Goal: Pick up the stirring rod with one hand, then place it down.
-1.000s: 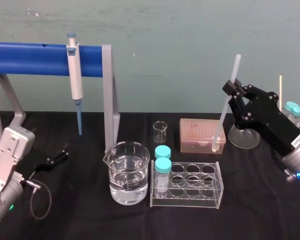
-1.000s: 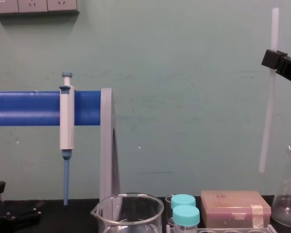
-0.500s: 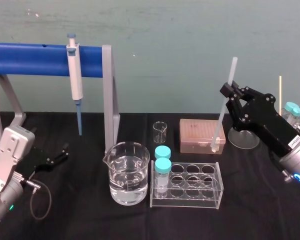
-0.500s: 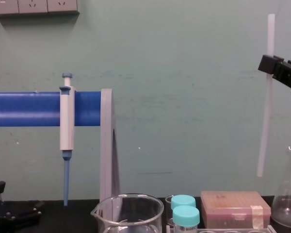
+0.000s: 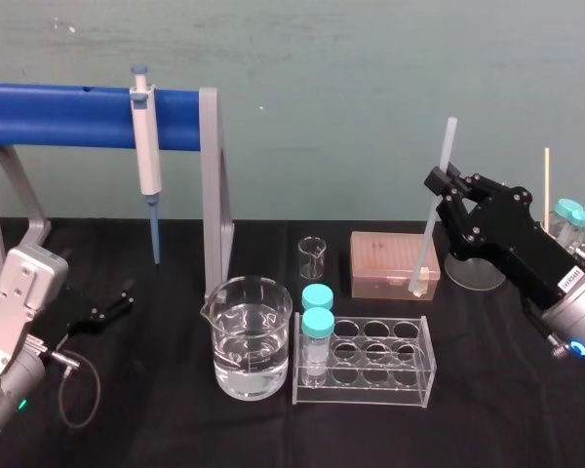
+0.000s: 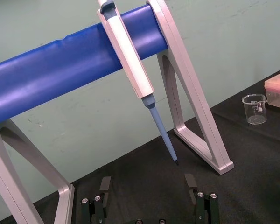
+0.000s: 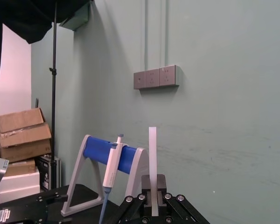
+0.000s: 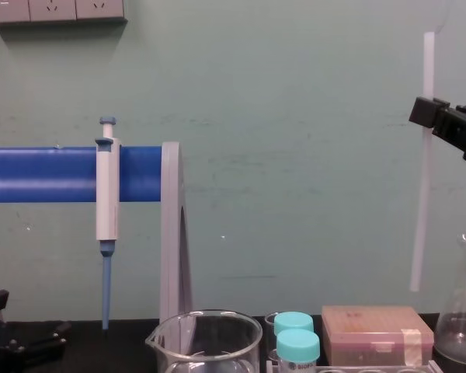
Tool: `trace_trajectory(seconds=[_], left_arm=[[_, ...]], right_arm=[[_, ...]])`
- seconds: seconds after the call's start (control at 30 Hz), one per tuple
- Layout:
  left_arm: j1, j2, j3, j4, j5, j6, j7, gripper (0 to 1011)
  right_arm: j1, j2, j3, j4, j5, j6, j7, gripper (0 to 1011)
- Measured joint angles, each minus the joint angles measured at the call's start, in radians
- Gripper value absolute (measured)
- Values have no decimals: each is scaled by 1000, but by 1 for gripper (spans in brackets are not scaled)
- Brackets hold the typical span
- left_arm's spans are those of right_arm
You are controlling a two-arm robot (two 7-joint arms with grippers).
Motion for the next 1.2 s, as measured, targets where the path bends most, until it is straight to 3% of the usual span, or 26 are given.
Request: trace_trajectory(seconds=[1.2], left_arm=[[0, 0, 0, 0, 0, 0, 0, 1000]], right_arm=[[-1, 27, -15, -2, -3, 6, 19, 67]])
